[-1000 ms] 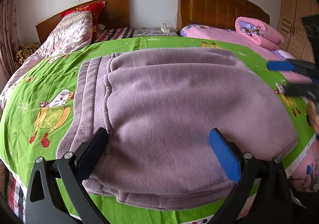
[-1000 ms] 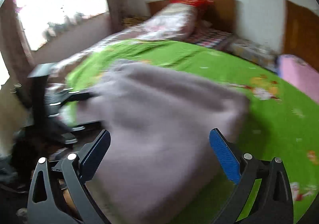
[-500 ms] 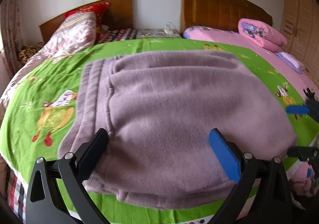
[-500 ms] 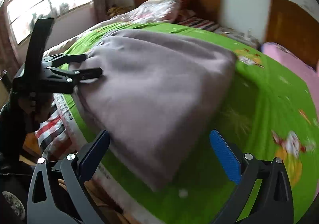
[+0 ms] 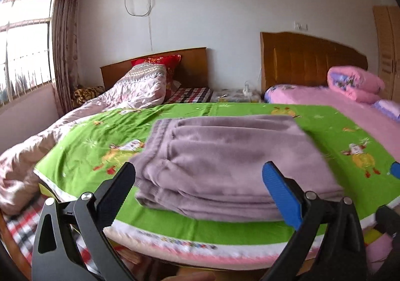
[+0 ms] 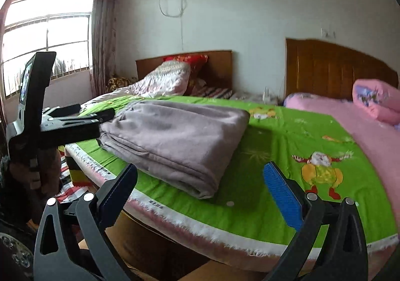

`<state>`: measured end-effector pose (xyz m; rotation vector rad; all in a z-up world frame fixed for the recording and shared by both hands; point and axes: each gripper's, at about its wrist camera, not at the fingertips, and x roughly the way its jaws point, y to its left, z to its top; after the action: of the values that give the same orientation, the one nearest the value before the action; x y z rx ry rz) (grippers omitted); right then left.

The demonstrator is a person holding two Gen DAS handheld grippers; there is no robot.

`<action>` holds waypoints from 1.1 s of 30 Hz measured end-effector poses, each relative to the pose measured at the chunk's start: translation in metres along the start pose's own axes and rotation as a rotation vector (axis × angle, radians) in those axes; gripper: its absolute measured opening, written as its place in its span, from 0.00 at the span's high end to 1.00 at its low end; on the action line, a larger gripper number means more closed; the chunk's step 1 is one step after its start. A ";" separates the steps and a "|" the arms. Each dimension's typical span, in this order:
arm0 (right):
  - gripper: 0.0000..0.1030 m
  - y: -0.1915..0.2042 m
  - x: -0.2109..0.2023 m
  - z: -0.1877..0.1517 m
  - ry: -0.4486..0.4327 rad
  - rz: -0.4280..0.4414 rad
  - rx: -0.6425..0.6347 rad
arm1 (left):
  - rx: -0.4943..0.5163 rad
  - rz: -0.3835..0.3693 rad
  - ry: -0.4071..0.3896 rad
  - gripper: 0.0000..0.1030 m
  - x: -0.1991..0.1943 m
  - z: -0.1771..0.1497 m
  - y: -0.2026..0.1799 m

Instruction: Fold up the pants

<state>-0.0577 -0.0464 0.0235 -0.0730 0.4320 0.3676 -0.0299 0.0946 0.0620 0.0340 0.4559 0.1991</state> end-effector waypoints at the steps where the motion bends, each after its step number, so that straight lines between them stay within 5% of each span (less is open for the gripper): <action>1: 0.05 0.002 -0.003 0.000 -0.007 -0.001 -0.012 | -0.004 -0.015 -0.001 0.01 -0.002 -0.003 -0.003; 13: 0.05 0.009 -0.006 0.000 -0.020 -0.008 -0.031 | 0.013 -0.072 0.084 0.01 -0.001 -0.029 -0.019; 33: 0.05 0.010 -0.003 -0.002 0.000 -0.005 -0.022 | -0.005 -0.037 0.060 0.01 -0.003 -0.027 -0.014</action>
<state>-0.0645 -0.0381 0.0228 -0.0957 0.4282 0.3675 -0.0423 0.0801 0.0382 0.0151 0.5153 0.1648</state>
